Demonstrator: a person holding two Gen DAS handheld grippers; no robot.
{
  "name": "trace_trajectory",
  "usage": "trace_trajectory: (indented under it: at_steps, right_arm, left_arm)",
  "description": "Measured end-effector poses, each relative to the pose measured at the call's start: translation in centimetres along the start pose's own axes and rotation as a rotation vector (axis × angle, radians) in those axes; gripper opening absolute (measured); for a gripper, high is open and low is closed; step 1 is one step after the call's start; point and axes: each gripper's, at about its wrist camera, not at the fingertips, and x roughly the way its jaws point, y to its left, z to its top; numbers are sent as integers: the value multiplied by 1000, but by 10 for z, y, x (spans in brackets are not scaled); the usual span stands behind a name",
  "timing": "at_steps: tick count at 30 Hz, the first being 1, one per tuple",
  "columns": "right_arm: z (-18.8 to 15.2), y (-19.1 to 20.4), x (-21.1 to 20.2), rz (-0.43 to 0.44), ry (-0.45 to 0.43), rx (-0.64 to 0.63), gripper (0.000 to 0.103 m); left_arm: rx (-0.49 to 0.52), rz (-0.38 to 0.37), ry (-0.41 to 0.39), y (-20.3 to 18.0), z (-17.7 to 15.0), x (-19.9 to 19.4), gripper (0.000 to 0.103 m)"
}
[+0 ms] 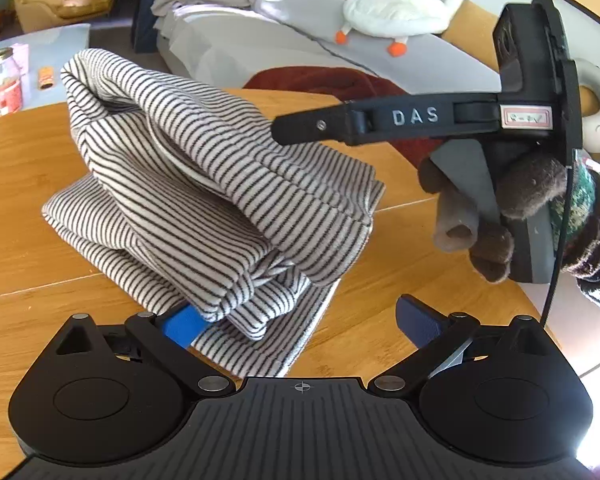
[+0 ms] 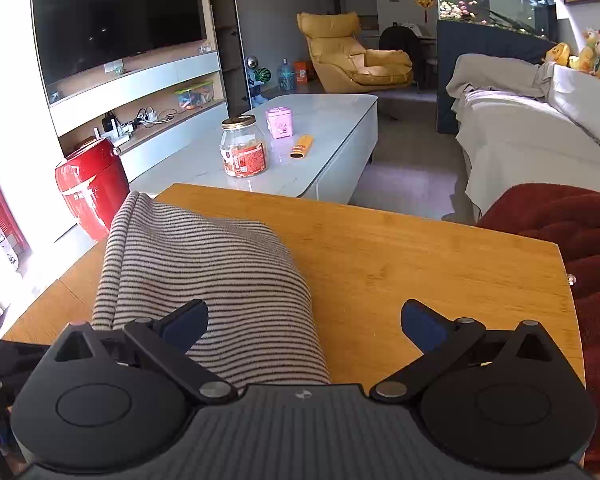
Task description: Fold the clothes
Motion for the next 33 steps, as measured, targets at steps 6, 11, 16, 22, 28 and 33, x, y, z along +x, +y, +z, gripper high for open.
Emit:
trace_trajectory:
  at_steps: [6,11,16,22,28,33]
  right_arm:
    - [-13,-9,8,30,37,76,103]
    - [-24,-16,14,56,68,140,103]
    - [-34,-24,20,81,99,203,103]
    - [-39,-26,24,139,131,242,103]
    - [-40,8,-15,109,-44,57,103]
    - [-56,72,-37,143,-121,-195,102]
  left_arm:
    - [-81,27,1,15,-5,-5,103]
    - [-89,50,-8,24,-3,-16,103]
    - [-146,39,-110,41,-2,-48,103]
    - [-366,61,-242,79,6,-55,102]
    - [-523,73,-267,107,-3,-55,90]
    - [-613,85,-277,114,-9,-50,82]
